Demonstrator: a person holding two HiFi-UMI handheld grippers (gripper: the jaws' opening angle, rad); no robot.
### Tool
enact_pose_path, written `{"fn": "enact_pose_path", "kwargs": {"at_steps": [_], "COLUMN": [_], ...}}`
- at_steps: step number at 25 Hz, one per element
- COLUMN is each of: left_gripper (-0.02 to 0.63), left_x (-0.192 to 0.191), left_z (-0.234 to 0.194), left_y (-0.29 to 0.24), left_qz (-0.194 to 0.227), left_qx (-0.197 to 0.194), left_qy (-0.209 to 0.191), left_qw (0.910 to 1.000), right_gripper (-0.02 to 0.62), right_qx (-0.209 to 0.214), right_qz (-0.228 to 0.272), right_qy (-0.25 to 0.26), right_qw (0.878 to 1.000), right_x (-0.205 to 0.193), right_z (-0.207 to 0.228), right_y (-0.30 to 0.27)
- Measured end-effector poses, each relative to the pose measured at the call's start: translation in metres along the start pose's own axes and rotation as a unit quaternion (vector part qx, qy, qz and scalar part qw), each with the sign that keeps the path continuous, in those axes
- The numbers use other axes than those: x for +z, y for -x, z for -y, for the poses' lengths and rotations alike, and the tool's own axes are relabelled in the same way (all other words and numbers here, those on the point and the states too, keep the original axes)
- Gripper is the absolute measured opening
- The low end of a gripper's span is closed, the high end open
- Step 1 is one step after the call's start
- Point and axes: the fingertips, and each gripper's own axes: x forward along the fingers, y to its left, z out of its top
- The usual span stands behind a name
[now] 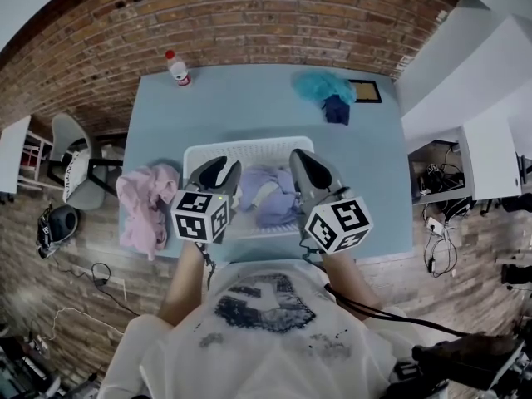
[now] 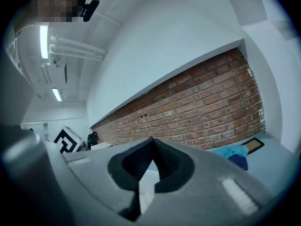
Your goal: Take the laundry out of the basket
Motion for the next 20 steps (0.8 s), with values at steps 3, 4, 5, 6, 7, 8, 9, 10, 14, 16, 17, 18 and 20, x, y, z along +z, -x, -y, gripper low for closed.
{"fn": "enact_pose_path", "kwargs": {"at_steps": [3,4,5,6,7,8,9,10,14,16,17,18,20], "left_gripper": [0.163,0.195,0.231,0.272,0.309,0.325,0.349,0.371,0.443,0.472,0.495,0.509,0.540], "left_x": [-0.009,-0.013,-0.017,-0.021,-0.025,-0.029,-0.033,-0.037,-0.054,-0.064,-0.069,-0.075,-0.087], "left_z": [-0.004,-0.005,-0.006,-0.007,-0.007,-0.007,-0.007,-0.006,0.000,0.005,0.008,0.010,0.015], "left_y": [-0.008,-0.011,-0.014,-0.017,-0.020,-0.022,-0.025,-0.027,-0.039,-0.045,-0.047,-0.050,-0.055], "left_qz": [-0.017,-0.023,-0.029,-0.033,-0.038,-0.044,-0.050,-0.056,-0.088,-0.114,-0.127,-0.139,-0.161], "left_qx": [-0.004,-0.005,-0.007,-0.009,-0.011,-0.014,-0.015,-0.018,-0.037,-0.053,-0.061,-0.069,-0.085], "left_qy": [0.020,0.028,0.038,0.049,0.060,0.067,0.069,0.070,0.079,0.075,0.070,0.065,0.058], "left_qw": [0.9996,0.9993,0.9989,0.9982,0.9974,0.9967,0.9962,0.9958,0.9923,0.9892,0.9875,0.9858,0.9816], "right_gripper": [-0.002,-0.002,-0.003,-0.003,-0.003,-0.003,-0.003,-0.002,-0.002,-0.002,-0.003,-0.002,-0.002], "right_qx": [-0.001,-0.002,-0.002,-0.003,-0.004,-0.004,-0.005,-0.005,-0.007,-0.009,-0.010,-0.011,-0.014], "right_qz": [-0.005,-0.006,-0.008,-0.009,-0.010,-0.011,-0.013,-0.014,-0.020,-0.024,-0.026,-0.027,-0.029], "right_qy": [-0.006,-0.008,-0.009,-0.011,-0.013,-0.015,-0.016,-0.018,-0.022,-0.024,-0.025,-0.026,-0.029], "right_qw": [1.000,1.000,1.000,1.000,1.000,1.000,1.000,1.000,1.000,0.999,0.999,0.999,0.999], "right_x": [-0.004,-0.006,-0.007,-0.009,-0.011,-0.012,-0.014,-0.016,-0.022,-0.024,-0.026,-0.027,-0.029], "right_z": [0.005,0.007,0.009,0.010,0.012,0.014,0.016,0.017,0.022,0.024,0.026,0.027,0.029], "right_y": [-0.003,-0.004,-0.005,-0.005,-0.006,-0.006,-0.007,-0.007,-0.011,-0.013,-0.014,-0.014,-0.015]}}
